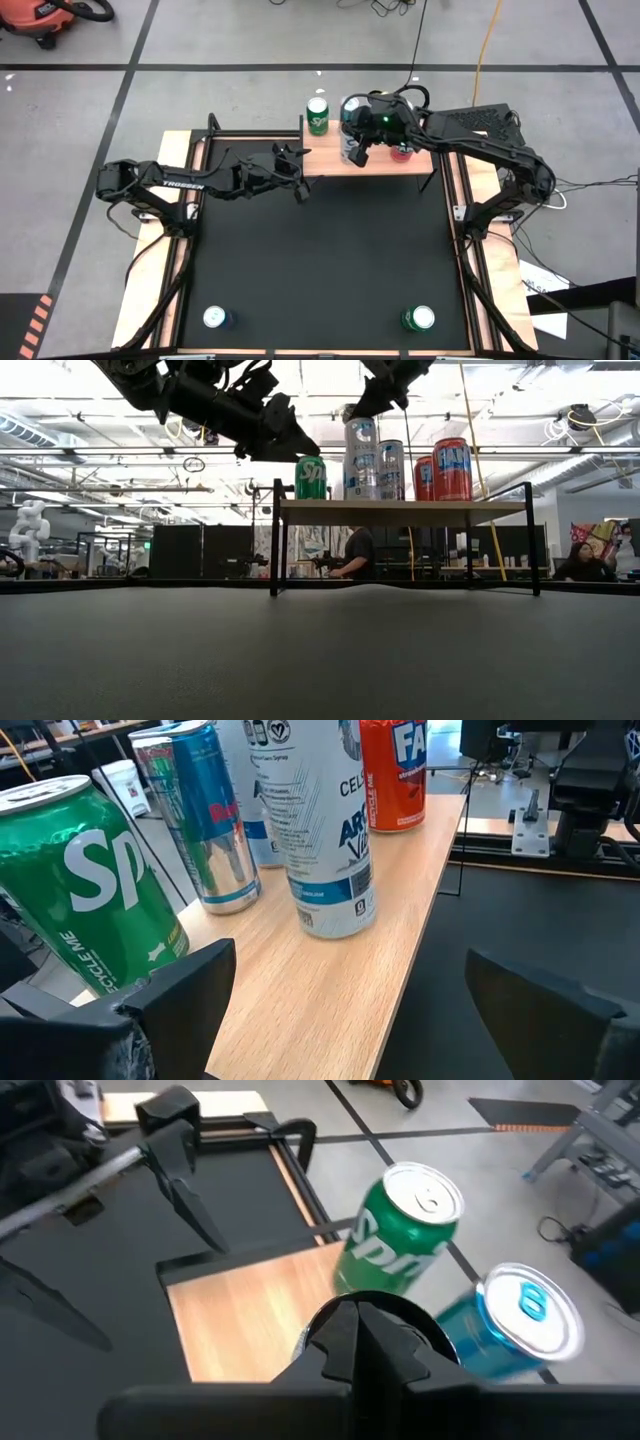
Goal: Place canned beverage on shelf
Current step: Put the white-blue soda can on the shelf aligned with the other white-blue soda can
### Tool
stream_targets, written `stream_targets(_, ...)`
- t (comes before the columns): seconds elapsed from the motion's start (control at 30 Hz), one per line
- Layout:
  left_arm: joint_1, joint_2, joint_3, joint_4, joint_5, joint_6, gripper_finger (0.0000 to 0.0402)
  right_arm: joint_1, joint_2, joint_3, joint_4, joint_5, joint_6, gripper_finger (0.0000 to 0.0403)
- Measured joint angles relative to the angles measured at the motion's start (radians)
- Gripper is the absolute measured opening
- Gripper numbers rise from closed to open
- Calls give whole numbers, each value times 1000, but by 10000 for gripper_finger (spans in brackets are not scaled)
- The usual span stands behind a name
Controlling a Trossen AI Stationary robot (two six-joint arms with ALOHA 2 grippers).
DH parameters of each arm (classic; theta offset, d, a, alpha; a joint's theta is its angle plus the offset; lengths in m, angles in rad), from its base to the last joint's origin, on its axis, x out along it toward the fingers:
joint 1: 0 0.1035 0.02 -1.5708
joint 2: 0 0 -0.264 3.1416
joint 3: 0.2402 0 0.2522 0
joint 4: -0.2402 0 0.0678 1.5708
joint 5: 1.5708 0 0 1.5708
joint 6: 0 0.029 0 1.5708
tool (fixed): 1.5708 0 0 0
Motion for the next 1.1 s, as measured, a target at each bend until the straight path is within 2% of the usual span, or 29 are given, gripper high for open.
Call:
stream_targets(0.37, 0, 0, 0, 0, -9, 0, 393, -1, -54, -5, -75, 51, -5, 0)
stream_targets(1.1, 0, 0, 1, -1, -14, -7, 393, -93, -127, -7, -170, 47, -48, 0)
